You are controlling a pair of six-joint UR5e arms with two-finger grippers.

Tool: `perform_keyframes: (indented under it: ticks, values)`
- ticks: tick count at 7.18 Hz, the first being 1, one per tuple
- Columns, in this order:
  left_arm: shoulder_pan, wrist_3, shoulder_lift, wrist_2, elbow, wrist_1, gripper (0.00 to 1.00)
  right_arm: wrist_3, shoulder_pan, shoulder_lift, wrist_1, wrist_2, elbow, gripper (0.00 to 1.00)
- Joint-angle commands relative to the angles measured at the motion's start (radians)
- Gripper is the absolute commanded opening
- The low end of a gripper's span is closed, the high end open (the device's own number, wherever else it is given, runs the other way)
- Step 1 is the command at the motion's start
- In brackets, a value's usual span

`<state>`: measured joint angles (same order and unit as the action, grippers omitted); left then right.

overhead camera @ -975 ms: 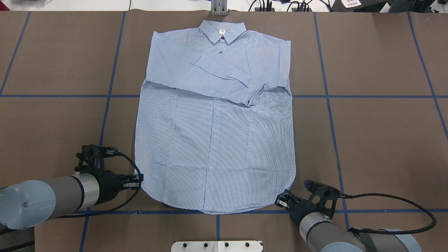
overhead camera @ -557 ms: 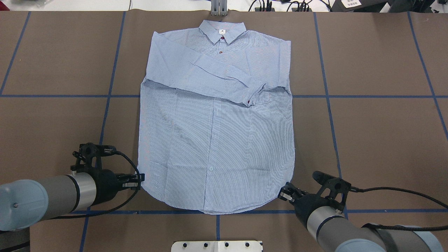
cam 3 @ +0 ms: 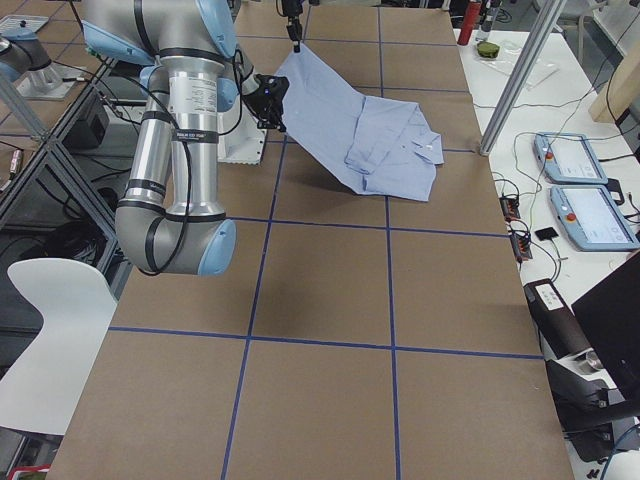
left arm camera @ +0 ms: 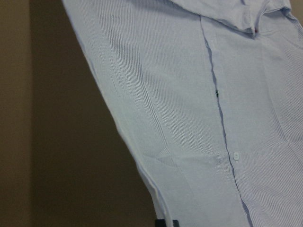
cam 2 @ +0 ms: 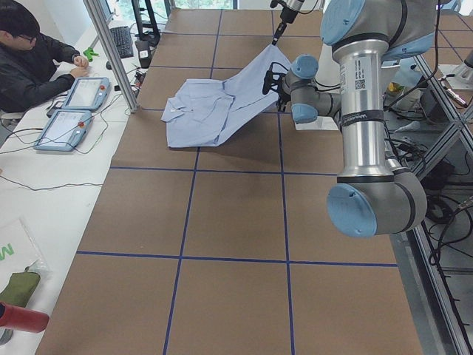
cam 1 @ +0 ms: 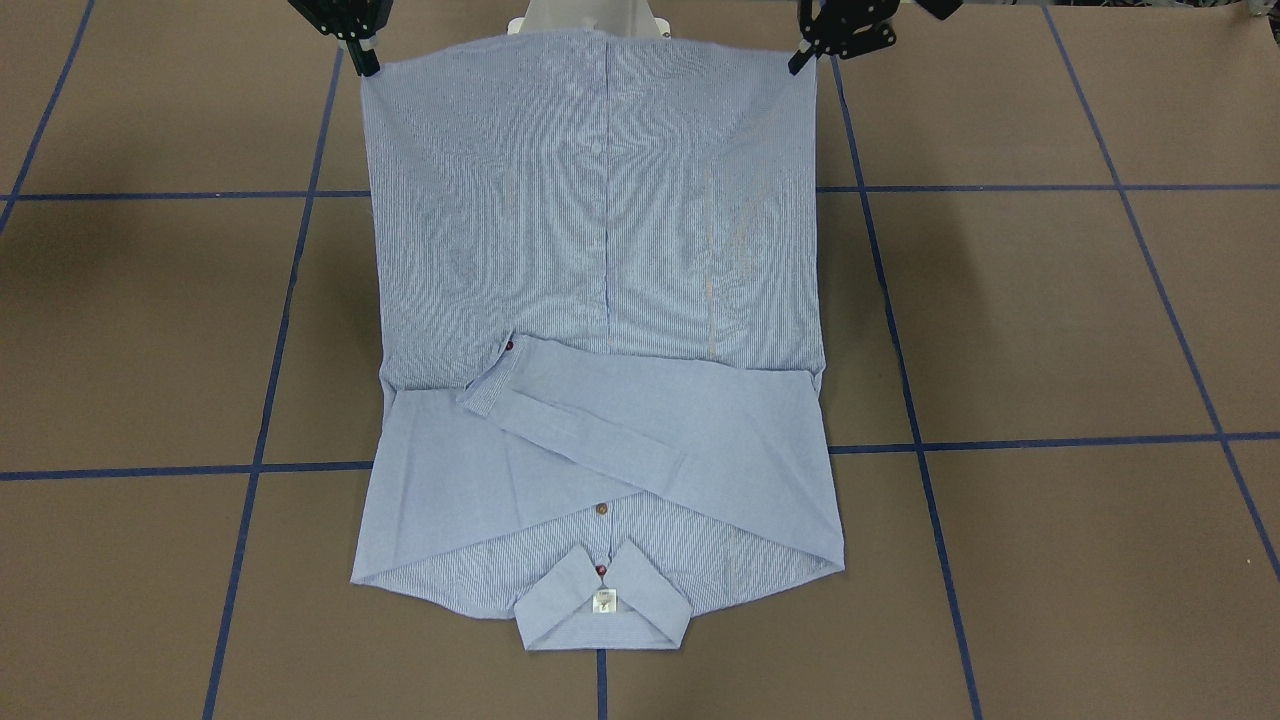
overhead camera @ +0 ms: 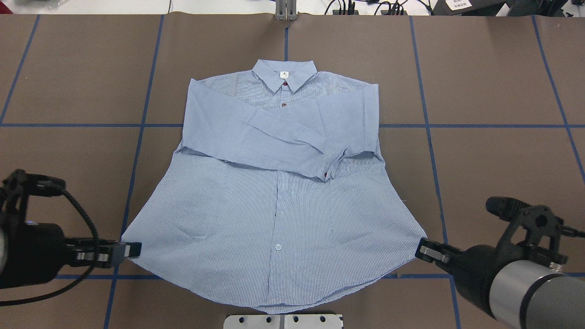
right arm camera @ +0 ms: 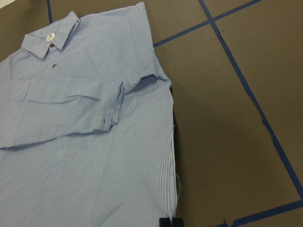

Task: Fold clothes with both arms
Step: 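Lift the hem with both grippers and fold it toward the collar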

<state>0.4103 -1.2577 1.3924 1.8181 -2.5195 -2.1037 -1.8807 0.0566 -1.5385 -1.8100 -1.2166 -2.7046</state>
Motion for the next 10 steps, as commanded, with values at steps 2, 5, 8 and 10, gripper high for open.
perform_keyframes:
  ticks: [2, 5, 8, 10]
  values:
    - [0.180, 0.144, 0.260, 0.081, 0.180, 0.188, 0.00, 0.088, 0.179, 0.197, -0.118, -0.115, 0.059, 0.00]
    - [0.316, 0.283, 0.509, -0.003, 0.520, 0.189, 0.00, 0.254, 0.426, 0.353, -0.094, -0.199, 0.351, 0.00]
    - [0.355, 0.322, 0.634, -0.075, 0.756, 0.179, 0.00, 0.380, 0.581, 0.391, 0.236, -0.254, 0.697, 0.00]
    - [0.354, 0.323, 0.697, -0.137, 0.922, 0.121, 0.00, 0.417, 0.623, 0.457, 0.371, -0.270, 0.921, 0.00]
